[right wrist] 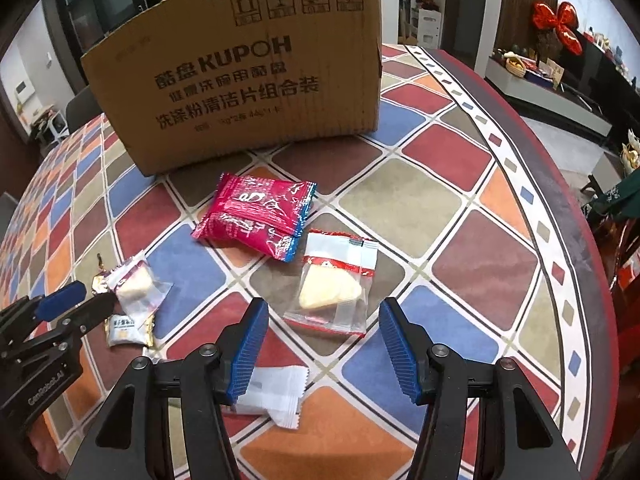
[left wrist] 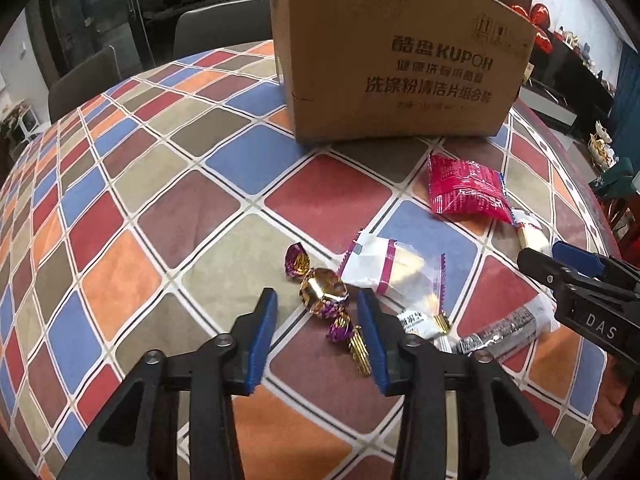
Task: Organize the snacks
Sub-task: 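Grasp the clear bread bag with the right tool while the left tool grasps a purple-gold candy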
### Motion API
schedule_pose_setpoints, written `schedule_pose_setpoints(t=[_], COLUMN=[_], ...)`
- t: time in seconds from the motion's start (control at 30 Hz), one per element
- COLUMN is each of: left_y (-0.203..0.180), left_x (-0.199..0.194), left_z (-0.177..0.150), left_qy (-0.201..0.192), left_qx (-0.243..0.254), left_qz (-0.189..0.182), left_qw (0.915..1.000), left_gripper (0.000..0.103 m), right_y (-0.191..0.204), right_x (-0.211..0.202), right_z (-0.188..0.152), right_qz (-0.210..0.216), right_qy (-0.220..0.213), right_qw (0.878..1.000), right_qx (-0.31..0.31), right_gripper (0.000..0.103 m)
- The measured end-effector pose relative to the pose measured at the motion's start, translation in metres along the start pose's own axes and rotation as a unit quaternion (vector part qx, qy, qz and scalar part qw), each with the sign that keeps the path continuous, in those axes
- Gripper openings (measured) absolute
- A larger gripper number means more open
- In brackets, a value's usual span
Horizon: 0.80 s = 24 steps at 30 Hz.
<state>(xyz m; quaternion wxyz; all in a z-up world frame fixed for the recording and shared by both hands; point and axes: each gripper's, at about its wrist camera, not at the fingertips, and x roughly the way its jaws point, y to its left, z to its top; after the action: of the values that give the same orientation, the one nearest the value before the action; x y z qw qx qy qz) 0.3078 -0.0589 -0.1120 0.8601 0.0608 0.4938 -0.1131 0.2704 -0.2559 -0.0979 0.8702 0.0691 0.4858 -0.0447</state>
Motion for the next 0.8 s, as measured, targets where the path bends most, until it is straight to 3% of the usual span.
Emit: schedule_pose_setpoints(t=[0.23,0.33,0.8], left_y=[0.001,0.002,-0.007], left_x=[0.008,0.008,-0.02], left_z=[0.006,0.007,0.002], left_qy=[0.003,0.003,-0.024], left_qx=[-0.007,-0.011,-0.003], left_qz=[-0.001,-0.006,-0.014], left_qw=[1.0,0.9999,0.9996], left_gripper=[0.026,0.026,0.026], right_y=[0.004,0.005,0.002], right_x=[0.006,0.006,-0.01], right_z=[0.002,0.002,0.003], right_qz=[0.003,-0.005,0.011], right_qy=[-0.003,-0.007,-0.029], right_qw=[1.0,1.0,0.999], right_qx=[-0.009,-0.018,-0.014], right_gripper=[0.058,0.045,0.037])
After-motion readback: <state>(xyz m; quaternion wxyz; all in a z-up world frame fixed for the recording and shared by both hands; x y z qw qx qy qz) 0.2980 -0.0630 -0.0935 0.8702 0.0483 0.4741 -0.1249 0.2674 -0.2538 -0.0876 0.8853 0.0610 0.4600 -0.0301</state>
